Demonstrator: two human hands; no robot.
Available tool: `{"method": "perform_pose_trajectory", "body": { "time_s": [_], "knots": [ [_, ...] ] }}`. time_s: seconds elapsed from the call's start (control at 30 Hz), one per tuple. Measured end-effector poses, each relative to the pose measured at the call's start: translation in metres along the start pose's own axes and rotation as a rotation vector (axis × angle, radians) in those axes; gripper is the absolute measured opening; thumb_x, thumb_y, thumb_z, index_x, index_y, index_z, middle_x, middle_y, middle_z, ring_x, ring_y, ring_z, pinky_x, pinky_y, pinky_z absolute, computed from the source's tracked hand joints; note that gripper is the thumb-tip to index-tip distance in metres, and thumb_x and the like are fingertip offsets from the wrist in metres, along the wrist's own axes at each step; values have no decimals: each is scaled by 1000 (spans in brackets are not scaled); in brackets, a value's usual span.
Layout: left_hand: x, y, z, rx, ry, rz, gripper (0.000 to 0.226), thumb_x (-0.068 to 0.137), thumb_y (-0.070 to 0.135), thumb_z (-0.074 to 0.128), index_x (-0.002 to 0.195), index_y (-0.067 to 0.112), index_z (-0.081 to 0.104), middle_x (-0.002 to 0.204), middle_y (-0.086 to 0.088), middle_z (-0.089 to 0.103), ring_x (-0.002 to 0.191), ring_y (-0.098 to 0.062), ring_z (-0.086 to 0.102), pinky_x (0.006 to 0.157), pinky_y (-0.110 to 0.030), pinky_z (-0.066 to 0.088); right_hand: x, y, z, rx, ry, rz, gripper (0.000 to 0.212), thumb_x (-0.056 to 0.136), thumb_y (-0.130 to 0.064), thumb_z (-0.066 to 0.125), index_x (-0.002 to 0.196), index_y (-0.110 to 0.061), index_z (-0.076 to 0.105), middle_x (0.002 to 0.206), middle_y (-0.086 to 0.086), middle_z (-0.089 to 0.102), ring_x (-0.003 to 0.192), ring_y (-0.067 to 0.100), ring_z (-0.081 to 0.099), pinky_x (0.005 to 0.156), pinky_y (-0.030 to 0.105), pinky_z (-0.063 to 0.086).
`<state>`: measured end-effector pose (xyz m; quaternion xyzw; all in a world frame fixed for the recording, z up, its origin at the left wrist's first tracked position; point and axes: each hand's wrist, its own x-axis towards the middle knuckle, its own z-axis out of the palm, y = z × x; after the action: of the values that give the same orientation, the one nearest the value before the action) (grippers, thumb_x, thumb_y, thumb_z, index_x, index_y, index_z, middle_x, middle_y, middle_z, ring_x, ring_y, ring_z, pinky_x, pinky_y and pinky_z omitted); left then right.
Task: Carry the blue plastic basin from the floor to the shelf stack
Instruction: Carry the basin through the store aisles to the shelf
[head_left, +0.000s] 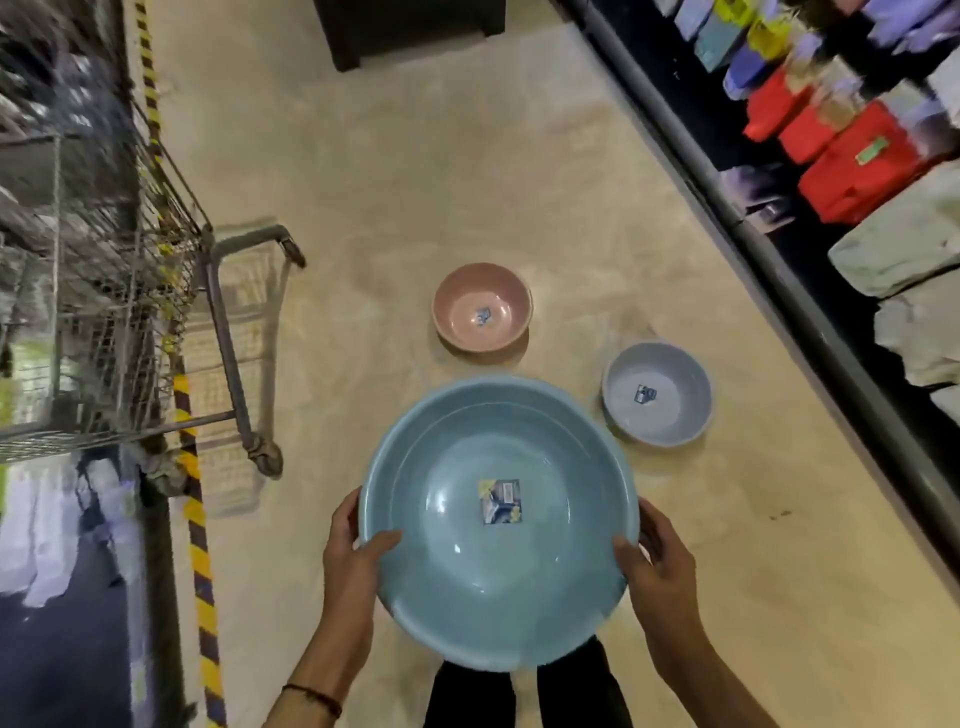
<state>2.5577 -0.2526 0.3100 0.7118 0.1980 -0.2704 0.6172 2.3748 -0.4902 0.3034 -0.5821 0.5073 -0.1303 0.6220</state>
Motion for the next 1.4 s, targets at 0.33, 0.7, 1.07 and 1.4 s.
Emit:
{"method": "perform_pose_trajectory", "body": {
  "time_s": [0.33,0.7,1.07,1.4],
  "knots": [
    [170,-171,68,46,82,-33,56,83,-4,68,128,30,65,121,8,73,92,-1,73,65,-17,58,164,186,31,-67,-72,20,62,95,9,62,130,-41,64,121,-21,75,112,-5,69,83,11,56],
    [282,-337,108,14,209,-191,55,82,0,65,130,27,65,105,14,73,86,-9,71,62,-28,55,270,368,44,-82,-120,52,59,94,12,60,124,-39,66,113,-23,76,108,-3,69,81,11,55],
    [334,-411,112,41,173,-145,54,83,0,68,121,38,63,113,14,72,88,-3,72,65,-25,58,305,447,64,-87,-137,21,53,99,7,57,135,-32,62,119,-23,72,114,-3,66,82,11,56],
    [352,-441,106,51,106,-76,61,86,-5,67,131,36,60,128,11,68,103,-4,70,71,-22,58,312,489,71,-149,-125,31,57,98,6,58,145,-27,58,130,-22,68,123,-1,62,97,31,56]
  ]
}}
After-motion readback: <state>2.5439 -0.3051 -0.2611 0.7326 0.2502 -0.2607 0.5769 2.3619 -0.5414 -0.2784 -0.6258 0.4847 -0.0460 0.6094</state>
